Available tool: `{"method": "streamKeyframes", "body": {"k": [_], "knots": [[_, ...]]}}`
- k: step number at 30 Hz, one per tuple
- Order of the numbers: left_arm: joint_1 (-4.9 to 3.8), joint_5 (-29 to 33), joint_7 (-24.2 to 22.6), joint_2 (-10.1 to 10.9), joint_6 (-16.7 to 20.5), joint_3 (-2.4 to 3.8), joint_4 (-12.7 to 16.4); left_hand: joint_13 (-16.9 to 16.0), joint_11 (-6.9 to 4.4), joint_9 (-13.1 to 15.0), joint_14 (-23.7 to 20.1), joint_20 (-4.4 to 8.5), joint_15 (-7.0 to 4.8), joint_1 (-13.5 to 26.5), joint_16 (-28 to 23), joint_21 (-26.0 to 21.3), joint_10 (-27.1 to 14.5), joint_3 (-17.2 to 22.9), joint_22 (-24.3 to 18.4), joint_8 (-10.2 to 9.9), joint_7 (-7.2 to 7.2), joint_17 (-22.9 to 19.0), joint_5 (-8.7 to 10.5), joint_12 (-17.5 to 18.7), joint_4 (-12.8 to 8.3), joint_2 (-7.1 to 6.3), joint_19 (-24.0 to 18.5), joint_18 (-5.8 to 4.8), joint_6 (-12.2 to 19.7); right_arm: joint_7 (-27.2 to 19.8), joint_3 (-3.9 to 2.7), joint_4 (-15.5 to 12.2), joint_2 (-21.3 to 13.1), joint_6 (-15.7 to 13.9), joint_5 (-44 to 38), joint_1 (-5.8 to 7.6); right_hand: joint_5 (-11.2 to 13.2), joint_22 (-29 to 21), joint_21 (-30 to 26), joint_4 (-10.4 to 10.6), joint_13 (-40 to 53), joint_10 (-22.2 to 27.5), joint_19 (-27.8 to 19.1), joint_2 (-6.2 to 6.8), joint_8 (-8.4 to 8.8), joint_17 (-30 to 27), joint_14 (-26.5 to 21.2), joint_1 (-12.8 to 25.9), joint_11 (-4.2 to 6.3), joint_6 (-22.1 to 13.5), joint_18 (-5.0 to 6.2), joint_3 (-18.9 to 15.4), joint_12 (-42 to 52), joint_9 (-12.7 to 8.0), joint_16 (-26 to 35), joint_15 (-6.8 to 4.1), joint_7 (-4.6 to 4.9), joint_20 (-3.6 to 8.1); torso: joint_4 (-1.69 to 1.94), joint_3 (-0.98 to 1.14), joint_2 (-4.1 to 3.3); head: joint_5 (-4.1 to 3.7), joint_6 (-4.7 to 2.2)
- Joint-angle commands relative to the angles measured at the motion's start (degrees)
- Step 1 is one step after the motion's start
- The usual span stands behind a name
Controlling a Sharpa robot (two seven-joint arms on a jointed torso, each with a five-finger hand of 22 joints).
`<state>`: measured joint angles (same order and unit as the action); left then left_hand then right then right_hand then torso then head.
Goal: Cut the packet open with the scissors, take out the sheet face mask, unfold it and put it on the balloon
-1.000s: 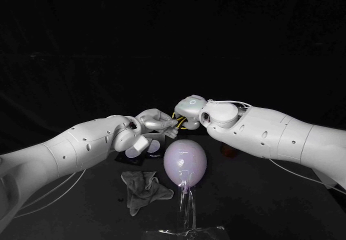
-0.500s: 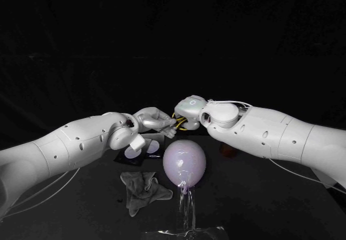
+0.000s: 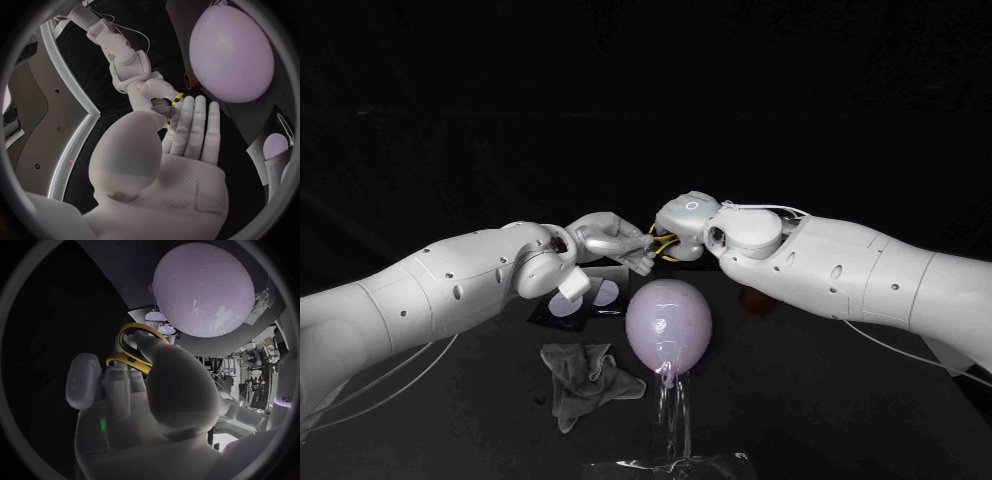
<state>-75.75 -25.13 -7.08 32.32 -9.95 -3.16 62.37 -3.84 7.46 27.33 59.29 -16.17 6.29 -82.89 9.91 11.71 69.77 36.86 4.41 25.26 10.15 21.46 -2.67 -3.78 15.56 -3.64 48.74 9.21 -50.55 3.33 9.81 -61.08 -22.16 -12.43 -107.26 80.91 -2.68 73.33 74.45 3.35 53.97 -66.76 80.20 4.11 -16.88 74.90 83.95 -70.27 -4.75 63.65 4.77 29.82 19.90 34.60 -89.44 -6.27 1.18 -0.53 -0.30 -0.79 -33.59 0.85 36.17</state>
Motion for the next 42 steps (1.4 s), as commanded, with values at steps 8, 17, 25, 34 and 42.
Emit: {"method": "streamKeyframes", "body": {"k": [8,17,25,34,42], "knots": [[-0.79,4.7,-4.6,-1.8,-5.4,0.53,2.1,-0.1,-0.34,2.6,-0.1,-0.12,-0.28,0.0,-0.2,0.3,0.1,4.3,0.1,0.2,-0.48,0.1,-0.09,0.0,-3.9,0.39,-0.4,1.03,0.0,6.0,0.20,-0.7,0.3,3.4,-2.0,-0.54,-0.1,0.6,0.0,3.1,29.6,-21.9,0.0,-2.00,-15.29,14.2,5.9,4.4,9.11,-2.1,-0.69,3.7,65.9,16.1,-0.3,-0.80,-1.65,0.69,-0.12,0.04,0.04,0.08,-0.24],[-1.20,6.8,-1.0,-1.7,-2.6,0.50,0.6,0.2,1.83,2.2,-3.1,-0.45,1.38,5.9,-1.9,-0.7,-4.3,0.9,-0.4,-2.2,2.04,-0.1,-0.12,0.3,-1.3,-4.36,-2.2,0.47,3.1,7.2,0.20,-2.0,-0.8,3.6,-3.0,-0.56,-0.1,0.1,-0.7,3.3,28.2,-21.6,-0.4,-2.16,-15.58,13.3,5.7,4.4,9.15,-2.6,-0.59,4.2,64.9,17.3,-0.1,-0.86,-1.66,0.53,-0.20,0.10,0.03,0.01,-0.55],[-1.54,8.1,2.3,-1.5,-1.0,0.47,-1.9,0.0,3.29,0.3,-5.8,-0.47,2.61,17.9,-3.0,-2.1,-8.2,-11.0,-0.5,-5.9,3.70,-0.5,-0.11,-0.1,1.1,-8.09,-3.9,-0.58,4.4,8.0,0.31,-2.8,-1.8,5.7,-6.5,-0.53,-0.1,-0.3,-1.2,3.2,27.6,-21.5,-0.8,-1.86,-15.62,12.9,5.6,4.3,9.13,-2.9,-0.55,4.5,64.5,17.9,0.1,-0.85,-1.68,0.22,-0.12,0.09,0.02,-0.14,-0.49],[-1.82,12.1,3.0,-1.4,0.0,0.41,-6.2,-0.1,3.22,0.0,-5.9,-0.45,2.61,19.0,-2.8,-2.1,-8.3,-13.5,-0.4,-6.5,3.68,-0.5,-0.10,-0.3,1.2,-7.13,-3.8,-0.61,4.0,7.4,0.41,-4.9,-3.9,2.0,-8.2,-0.41,-0.1,-0.6,-1.5,3.1,27.3,-21.4,-1.0,-1.69,-15.58,12.6,5.5,4.2,9.11,-3.0,-0.50,4.6,64.2,18.2,0.1,-0.81,-1.68,0.04,-0.14,0.11,0.01,-0.31,-0.67],[-1.89,14.5,2.3,0.0,1.8,0.31,-9.0,-0.1,3.20,-0.3,-6.1,-0.42,2.60,20.7,-2.5,-2.1,-8.6,-17.3,-0.3,-7.2,3.61,-0.6,-0.08,-0.3,1.3,-6.44,-3.5,-0.45,3.7,6.4,0.43,-6.2,-6.6,-2.2,-7.1,-0.32,-0.1,-1.5,-2.6,3.3,26.1,-21.1,-1.7,-1.48,-15.25,11.4,5.3,4.2,8.97,-3.2,-0.31,4.8,63.3,18.5,0.5,-0.68,-1.54,-0.30,-0.10,0.12,0.00,-0.43,-0.81]]}}
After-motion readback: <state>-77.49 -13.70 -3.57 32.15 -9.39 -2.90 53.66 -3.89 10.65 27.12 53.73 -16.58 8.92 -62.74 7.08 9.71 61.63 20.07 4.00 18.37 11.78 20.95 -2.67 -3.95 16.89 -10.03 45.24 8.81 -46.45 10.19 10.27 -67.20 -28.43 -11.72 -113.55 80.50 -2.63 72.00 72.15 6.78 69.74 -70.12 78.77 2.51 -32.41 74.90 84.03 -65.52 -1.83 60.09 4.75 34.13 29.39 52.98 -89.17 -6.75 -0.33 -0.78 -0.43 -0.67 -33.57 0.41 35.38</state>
